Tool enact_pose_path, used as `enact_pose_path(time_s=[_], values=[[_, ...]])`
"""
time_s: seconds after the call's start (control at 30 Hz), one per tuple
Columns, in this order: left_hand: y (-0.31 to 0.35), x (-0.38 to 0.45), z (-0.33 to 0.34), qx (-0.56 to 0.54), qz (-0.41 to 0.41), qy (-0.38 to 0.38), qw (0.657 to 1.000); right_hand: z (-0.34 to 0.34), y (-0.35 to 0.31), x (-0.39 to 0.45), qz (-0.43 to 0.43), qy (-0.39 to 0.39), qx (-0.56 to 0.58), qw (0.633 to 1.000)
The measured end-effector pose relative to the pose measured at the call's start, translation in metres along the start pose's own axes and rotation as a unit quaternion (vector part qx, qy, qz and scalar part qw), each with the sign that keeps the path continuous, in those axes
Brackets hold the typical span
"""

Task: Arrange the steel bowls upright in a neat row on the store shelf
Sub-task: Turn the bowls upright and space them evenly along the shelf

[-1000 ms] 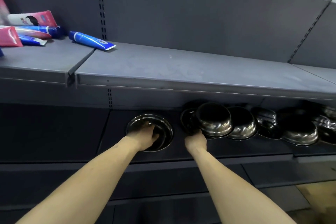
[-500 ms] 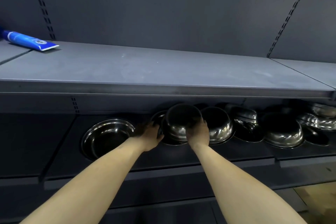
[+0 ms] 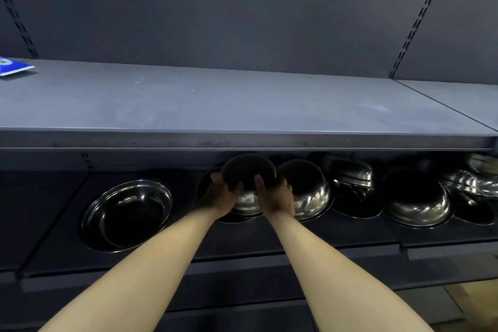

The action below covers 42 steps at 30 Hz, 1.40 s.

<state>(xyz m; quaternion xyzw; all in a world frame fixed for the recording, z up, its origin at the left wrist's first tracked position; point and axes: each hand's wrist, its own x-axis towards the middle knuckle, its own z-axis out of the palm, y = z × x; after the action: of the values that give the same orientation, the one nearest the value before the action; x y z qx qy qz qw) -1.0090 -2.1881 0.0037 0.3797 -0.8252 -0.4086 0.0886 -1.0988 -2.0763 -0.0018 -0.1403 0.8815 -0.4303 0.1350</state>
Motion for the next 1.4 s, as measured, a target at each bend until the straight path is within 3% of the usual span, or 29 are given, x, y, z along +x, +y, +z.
enact_pose_path(time_s=[0.1, 0.27, 0.43, 0.7, 0.93, 1.23, 1.4], values=[[0.007, 0.001, 0.002, -0.058, -0.052, 0.009, 0.997, 0.003, 0.0, 0.002, 0.002, 0.003, 0.018, 1.0], [0.008, -0.006, 0.004, -0.093, -0.049, 0.051, 0.993, 0.011, -0.004, -0.003, -0.015, 0.029, 0.035, 0.999], [0.003, -0.021, -0.017, -0.105, -0.04, 0.112, 0.987, 0.024, -0.012, -0.032, -0.052, 0.037, 0.161, 0.985], [-0.04, -0.048, -0.061, -0.335, -0.03, 0.142, 0.931, 0.04, -0.033, -0.084, -0.091, 0.03, 0.337, 0.937], [-0.082, -0.065, -0.085, -0.412, -0.007, 0.112, 0.904, 0.049, -0.043, -0.11, 0.022, 0.088, 0.431, 0.898], [-0.098, -0.079, -0.124, -0.246, 0.002, 0.105, 0.964, 0.053, -0.055, -0.12, 0.089, 0.008, 0.365, 0.927], [-0.116, -0.074, -0.154, -0.105, 0.041, 0.064, 0.992, 0.064, -0.062, -0.115, 0.047, -0.031, 0.301, 0.952]])
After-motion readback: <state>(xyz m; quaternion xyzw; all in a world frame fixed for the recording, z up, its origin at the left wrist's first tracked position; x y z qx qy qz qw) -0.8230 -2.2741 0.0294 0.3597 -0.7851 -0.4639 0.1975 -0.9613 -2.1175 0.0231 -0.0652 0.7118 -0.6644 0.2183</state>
